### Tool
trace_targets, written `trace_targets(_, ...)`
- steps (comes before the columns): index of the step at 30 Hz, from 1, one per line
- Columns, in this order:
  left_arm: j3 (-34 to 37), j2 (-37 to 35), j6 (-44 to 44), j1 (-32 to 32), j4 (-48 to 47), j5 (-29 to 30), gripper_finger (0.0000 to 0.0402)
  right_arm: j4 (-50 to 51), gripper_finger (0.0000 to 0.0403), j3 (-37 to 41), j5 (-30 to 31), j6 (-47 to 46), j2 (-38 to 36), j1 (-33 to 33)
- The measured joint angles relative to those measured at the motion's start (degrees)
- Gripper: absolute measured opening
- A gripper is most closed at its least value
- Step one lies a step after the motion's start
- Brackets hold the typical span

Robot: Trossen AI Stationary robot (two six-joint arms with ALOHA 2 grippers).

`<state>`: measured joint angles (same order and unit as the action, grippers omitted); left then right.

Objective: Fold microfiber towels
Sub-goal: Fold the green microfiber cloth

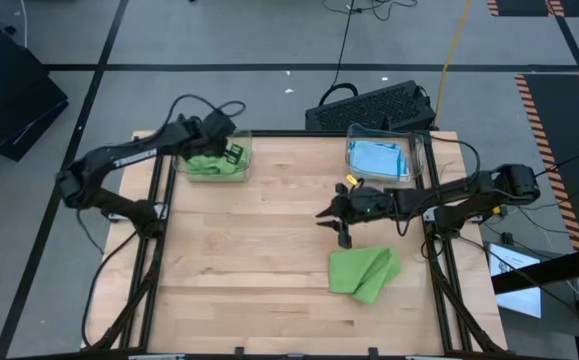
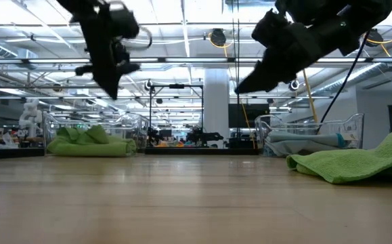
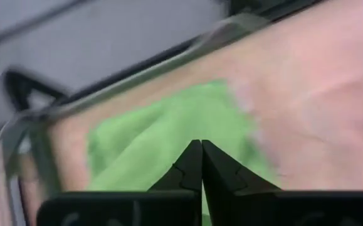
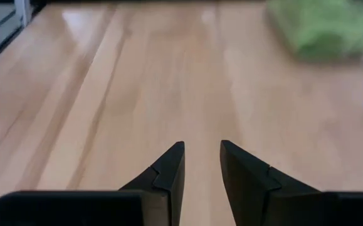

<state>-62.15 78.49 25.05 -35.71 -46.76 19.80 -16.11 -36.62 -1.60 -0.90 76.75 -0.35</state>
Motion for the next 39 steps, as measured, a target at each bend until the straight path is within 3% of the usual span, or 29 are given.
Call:
trace_targets(8, 0.0, -2.2, 1.7, 22.3, 5.4, 7.0, 0.0020, 10.5, 0.0094, 0.0, 11.1, -11.7, 0.0, 11.0)
trace_targets(12, 1.2, 0.8, 1.9, 33.7, 14.6, 9.5, 0.0025, 11.5, 0.0102, 0.0, 15.7, -18.5, 0.0, 18.6)
trace_targets(18, 4.0, 7.9, -7.4, 49.0, 39.1, 10.4, 0.0026, 14.8, 0.0124, 0.0, 21.4, -28.3, 0.0, 30.4)
trace_targets(22, 4.2, 15.8, -14.5, 55.8, 55.3, 10.4, 0.0030, 15.0, 0.0134, 0.0, 27.0, -31.6, 0.0, 35.6)
trace_targets(27, 2.6, 27.6, -15.8, 59.9, 70.4, 10.2, 0.0081, 14.7, 0.0134, 0.0, 34.2, -36.5, 0.0, 41.3)
trace_targets(30, -2.3, 34.0, -16.8, 60.2, 71.1, 10.0, 0.0127, 15.0, 0.0134, 0.0, 38.0, -39.5, 0.0, 44.7)
trace_targets(33, -9.9, 38.7, -17.3, 60.3, 64.1, 8.6, 0.0166, 15.2, 0.0134, 0.0, 40.7, -41.3, 0.0, 48.1)
trace_targets(39, -22.3, 45.6, -20.9, 60.1, 51.4, 8.7, 0.0204, 15.7, 0.0134, 0.0, 43.0, -44.0, 0.0, 52.3)
